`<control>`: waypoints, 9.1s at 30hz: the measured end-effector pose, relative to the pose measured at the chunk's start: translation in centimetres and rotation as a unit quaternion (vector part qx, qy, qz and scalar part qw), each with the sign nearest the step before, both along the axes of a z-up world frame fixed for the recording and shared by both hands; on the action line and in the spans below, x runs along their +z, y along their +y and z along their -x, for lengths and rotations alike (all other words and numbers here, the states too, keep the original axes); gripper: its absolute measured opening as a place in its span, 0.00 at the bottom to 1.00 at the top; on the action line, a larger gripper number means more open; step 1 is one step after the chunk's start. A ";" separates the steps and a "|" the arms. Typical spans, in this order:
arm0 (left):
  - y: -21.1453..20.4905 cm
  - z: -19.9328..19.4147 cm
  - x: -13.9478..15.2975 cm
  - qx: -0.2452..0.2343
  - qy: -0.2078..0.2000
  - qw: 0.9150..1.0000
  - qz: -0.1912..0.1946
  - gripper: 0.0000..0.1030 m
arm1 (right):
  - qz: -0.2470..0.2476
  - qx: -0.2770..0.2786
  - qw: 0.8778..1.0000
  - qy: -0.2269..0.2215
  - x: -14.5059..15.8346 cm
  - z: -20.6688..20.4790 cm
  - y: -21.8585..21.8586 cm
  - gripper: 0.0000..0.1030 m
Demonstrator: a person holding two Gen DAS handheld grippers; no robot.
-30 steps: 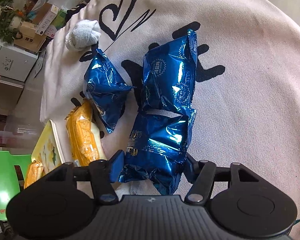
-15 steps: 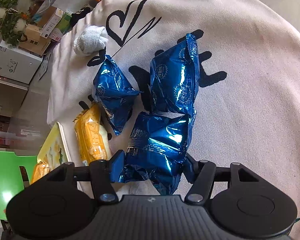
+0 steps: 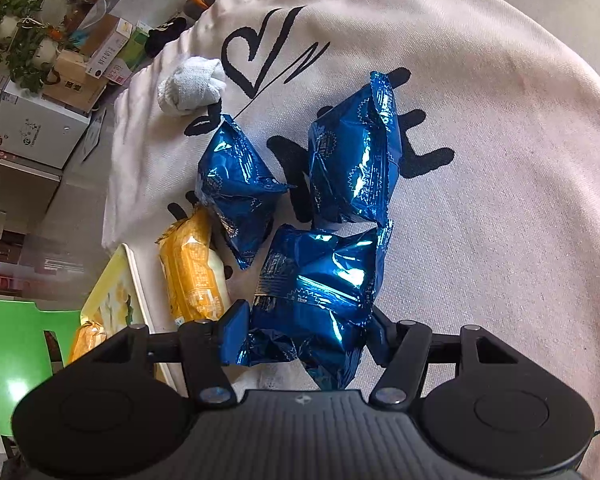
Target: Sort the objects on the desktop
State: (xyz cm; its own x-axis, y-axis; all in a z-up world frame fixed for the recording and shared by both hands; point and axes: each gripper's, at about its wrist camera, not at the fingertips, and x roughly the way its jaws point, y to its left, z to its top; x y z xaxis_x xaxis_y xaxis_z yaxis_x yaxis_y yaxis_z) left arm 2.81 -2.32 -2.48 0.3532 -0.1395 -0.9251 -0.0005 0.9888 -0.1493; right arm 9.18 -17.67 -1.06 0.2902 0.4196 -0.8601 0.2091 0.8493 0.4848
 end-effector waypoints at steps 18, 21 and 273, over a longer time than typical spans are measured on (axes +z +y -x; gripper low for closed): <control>0.8 1.3 2.3 0.016 -0.010 1.000 0.001 0.51 | -0.007 -0.003 1.000 -0.016 1.8 0.6 -0.1 0.59; 0.9 1.2 2.6 0.017 -0.016 1.000 0.001 0.51 | -0.011 -0.002 1.000 -0.025 2.5 0.7 0.0 0.59; 4.6 -3.6 1.2 0.087 0.043 0.994 0.060 0.99 | 0.157 0.036 0.985 -0.063 0.1 -6.0 -0.1 0.78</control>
State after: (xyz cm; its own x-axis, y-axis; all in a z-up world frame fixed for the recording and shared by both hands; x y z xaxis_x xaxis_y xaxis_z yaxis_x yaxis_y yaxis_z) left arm 6.44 2.30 -1.30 0.3017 -0.1938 -0.9335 -0.1869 0.9481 -0.2573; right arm 15.19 -17.80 -0.99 0.3822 0.1625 -0.9097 0.0985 0.9717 0.2149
